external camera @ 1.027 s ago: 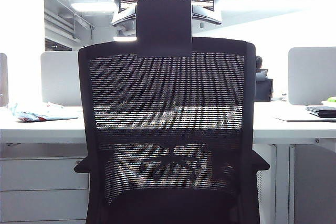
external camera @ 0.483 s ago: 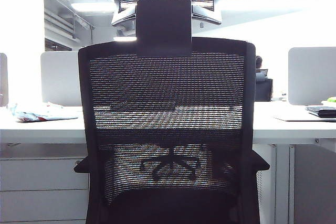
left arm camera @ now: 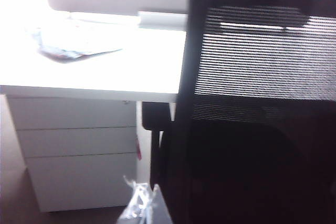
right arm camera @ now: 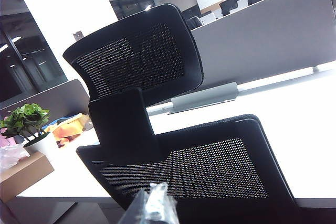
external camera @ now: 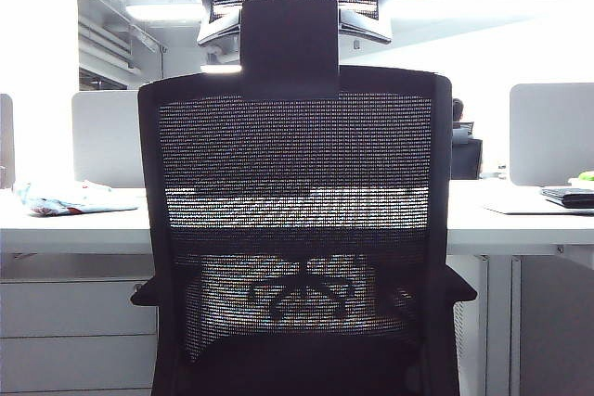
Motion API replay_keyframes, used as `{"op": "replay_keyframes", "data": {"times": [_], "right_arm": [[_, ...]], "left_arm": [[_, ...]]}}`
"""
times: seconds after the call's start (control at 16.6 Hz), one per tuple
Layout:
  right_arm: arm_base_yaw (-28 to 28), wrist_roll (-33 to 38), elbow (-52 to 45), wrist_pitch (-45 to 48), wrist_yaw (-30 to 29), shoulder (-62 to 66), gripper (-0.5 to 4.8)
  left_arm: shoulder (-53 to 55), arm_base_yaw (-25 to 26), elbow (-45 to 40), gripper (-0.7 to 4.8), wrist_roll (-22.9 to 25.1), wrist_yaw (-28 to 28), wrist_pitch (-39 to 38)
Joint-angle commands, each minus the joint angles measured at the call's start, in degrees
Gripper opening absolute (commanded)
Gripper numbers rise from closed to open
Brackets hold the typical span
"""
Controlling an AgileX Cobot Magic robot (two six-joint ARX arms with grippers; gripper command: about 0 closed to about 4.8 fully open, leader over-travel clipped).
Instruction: Push the black chair under the table.
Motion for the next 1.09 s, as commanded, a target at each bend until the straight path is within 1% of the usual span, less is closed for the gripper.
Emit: {"op": "replay_keyframes", "data": {"times": [0.06,0.24,0.42,0.91,1.09], "right_arm": [[0.0,-0.02,0.26,0.74,-0.11,-0.15,-0.05],[0.0,-0.02,0.26,0.74,-0.11,-0.15,-0.05],[0.0,-0.02,0.26,0.74,-0.11,-0.15,-0.05],[-0.02,-0.02,0.26,0.74,-0.11,-0.15,-0.05],[0.0,0.0,0.26,0.74,-0.13,-0.15,-0.05]], "left_arm": [[0.02,-0.09,-0.02,-0.05,0.39,0.42,0.68],[0.02,-0.09,-0.02,-0.05,0.42,0.37,0.66],[0.02,-0.09,-0.02,-0.05,0.44,-0.85,0.66],[0.02,-0.09,-0.02,-0.05,0.9,-0.87,0.68],[0.02,-0.07,-0.02,-0.05,1.9,-1.05,0.7]]}}
